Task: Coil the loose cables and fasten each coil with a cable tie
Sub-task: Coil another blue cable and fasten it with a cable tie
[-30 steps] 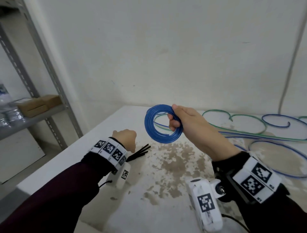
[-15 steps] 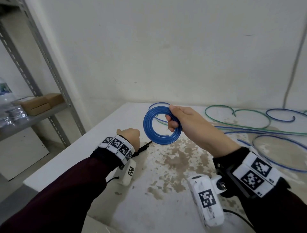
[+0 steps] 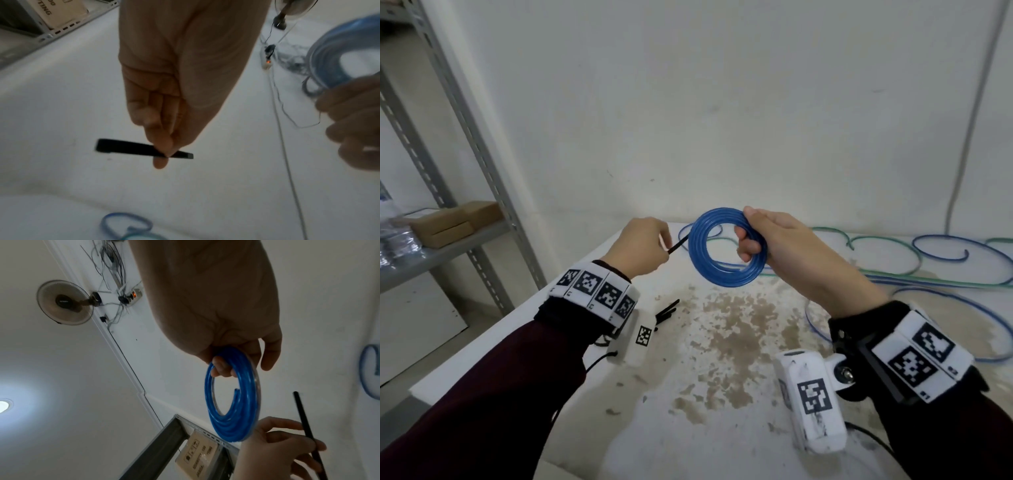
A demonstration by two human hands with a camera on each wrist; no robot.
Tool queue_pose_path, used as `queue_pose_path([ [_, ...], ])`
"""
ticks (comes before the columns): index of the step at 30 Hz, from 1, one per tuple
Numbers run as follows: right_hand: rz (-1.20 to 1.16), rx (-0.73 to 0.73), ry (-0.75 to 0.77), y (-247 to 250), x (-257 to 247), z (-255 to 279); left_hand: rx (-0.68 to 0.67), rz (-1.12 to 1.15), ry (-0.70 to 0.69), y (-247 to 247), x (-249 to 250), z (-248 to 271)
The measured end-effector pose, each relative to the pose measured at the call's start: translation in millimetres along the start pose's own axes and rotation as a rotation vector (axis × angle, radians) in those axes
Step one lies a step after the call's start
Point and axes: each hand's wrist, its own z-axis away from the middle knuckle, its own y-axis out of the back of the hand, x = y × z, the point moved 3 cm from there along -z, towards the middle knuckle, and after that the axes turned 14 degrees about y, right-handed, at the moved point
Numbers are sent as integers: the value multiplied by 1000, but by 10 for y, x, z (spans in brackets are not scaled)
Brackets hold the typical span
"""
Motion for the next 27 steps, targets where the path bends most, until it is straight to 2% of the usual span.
queue_pose_path([
  [7,74,71,75,672,-266,58,97,365,-330,92,922,253],
  [11,118,28,64,1045,-347,196,73,717,-419,-24,1456,419],
  [14,203,20,41,1282,-424,288,31,884,-395,-163,1707,408],
  [18,286,-2,41,1434,-491,367,-59,1182,-279,-317,1765,265],
  [24,402,-58,-9,1419,-395,335,-218,1240,-176,-492,1648,163],
  [27,449,-92,-14,1366,-329,303,-259,1228,-176,-445,1667,204],
])
